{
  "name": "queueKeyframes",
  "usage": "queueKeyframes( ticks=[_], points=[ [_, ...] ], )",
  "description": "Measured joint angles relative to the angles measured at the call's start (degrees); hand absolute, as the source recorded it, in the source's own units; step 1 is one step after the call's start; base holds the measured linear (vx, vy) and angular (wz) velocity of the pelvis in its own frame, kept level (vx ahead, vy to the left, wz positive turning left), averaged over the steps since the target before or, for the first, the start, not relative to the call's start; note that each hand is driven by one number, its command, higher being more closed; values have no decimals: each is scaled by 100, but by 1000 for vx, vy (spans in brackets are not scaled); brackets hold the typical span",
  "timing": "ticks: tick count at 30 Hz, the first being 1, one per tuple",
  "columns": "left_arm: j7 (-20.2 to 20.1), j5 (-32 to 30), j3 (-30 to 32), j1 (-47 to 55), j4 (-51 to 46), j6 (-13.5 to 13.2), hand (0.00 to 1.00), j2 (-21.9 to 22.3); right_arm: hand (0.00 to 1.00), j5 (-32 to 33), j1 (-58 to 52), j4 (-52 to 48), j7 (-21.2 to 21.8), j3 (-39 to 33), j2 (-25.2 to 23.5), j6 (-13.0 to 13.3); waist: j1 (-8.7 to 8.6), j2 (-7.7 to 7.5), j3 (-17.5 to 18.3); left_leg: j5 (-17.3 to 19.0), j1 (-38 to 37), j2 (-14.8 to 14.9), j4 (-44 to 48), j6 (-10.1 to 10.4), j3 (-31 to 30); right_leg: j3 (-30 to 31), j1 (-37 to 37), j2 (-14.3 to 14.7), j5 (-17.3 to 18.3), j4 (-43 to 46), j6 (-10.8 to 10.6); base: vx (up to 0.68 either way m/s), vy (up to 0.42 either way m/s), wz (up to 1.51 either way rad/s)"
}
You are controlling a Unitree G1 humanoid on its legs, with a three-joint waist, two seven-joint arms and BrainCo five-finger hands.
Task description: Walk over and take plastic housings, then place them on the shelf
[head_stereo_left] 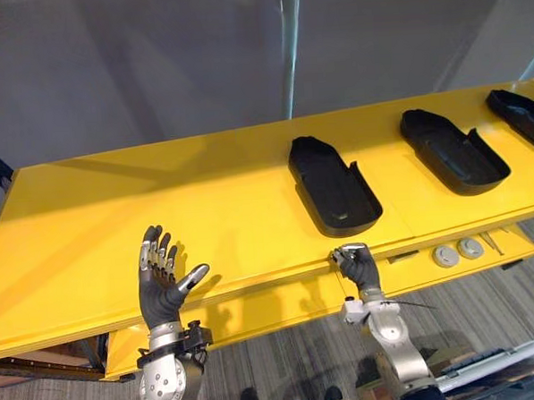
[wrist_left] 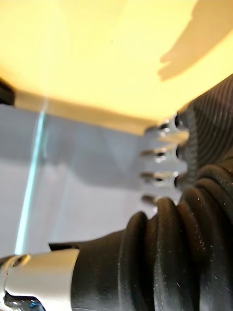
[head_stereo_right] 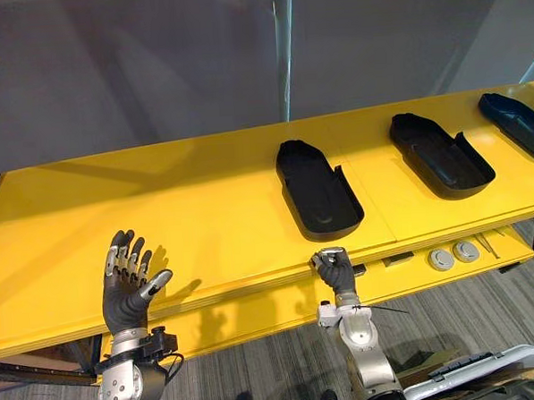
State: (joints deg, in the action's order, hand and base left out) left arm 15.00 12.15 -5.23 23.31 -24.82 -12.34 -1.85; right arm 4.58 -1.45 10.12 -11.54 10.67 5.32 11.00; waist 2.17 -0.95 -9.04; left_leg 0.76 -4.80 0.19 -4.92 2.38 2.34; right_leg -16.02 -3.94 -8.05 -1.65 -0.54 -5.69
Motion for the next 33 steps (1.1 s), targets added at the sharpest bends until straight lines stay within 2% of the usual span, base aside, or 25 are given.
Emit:
queueKeyframes(
  ticks=[5, 7, 9, 13, 15, 18, 21, 24, 30, 33],
  points=[
    [57, -144, -1, 0, -127, 0, 0, 1, 100, -98, 45, -149, -111, -18, 2, -132, -13, -6, -20, -80, 158, 3, 0, 12, -29, -100, 118, -1, -2, -3, 1, -46, -10, 8],
    [83, -146, 1, 25, -152, 0, 0, 2, 100, -104, -20, -395, -105, -46, 3, -361, -14, -8, -25, -108, 190, 4, 2, -11, -26, -95, 154, -1, -7, 0, 1, -12, -4, 2],
    [115, -147, 1, 46, -153, -1, 0, 2, 100, -103, -186, -774, -88, -79, 4, -499, -16, -17, -52, -109, 192, 5, 4, -14, -17, -89, 158, -1, -10, 0, -1, 0, 0, 0],
    [219, -147, 5, 161, -165, -7, 0, 10, 100, -95, -725, -1944, -65, -127, 3, -504, -16, -84, -117, -81, 192, 15, 30, -20, 67, 8, 195, 11, -21, 0, 0, 41, -1, -8],
    [256, -147, 5, 215, -171, -10, 0, 7, 100, -95, -932, -2398, -78, -154, 2, -452, -26, -115, -176, -37, 179, 16, 31, -31, 132, 69, 208, 11, -22, -9, -1, 29, 9, -16],
    [306, -147, -4, 279, -220, -14, 0, 6, 100, -95, -1138, -2795, -115, -151, -1, -240, -89, -178, -238, 18, 177, 15, 32, -40, 266, 204, 277, 13, -27, -10, -11, 29, 15, -18],
    [441, -147, -54, 295, -223, -14, 0, 1, 100, -64, -1259, -3080, -193, -150, 0, 5, -147, -166, -246, 72, 169, 11, 35, -39, 332, 259, 294, 12, -33, -31, -19, 46, 13, -13],
    [523, -144, -105, 340, -223, -14, 0, 1, 100, 67, -1287, -3273, -159, -143, 6, 181, -128, -157, -248, 188, 177, 19, 166, -36, 416, 338, 292, 17, -33, -38, -20, 45, 11, -12],
    [616, -130, -115, 364, -222, -14, 0, -14, 100, 397, -1280, -3371, 161, 105, 154, 212, -119, -139, -259, 215, 178, 18, 170, -40, 408, 338, 287, 12, -33, -38, -20, 4, 3, -1],
    [603, -129, -118, 367, -222, -14, 0, -25, 100, 402, -1048, -3040, 141, 193, 199, 212, -116, -138, -259, 215, 173, 16, 194, -40, 351, 318, 237, 5, -34, -37, -21, -19, 0, 8]
  ],
)
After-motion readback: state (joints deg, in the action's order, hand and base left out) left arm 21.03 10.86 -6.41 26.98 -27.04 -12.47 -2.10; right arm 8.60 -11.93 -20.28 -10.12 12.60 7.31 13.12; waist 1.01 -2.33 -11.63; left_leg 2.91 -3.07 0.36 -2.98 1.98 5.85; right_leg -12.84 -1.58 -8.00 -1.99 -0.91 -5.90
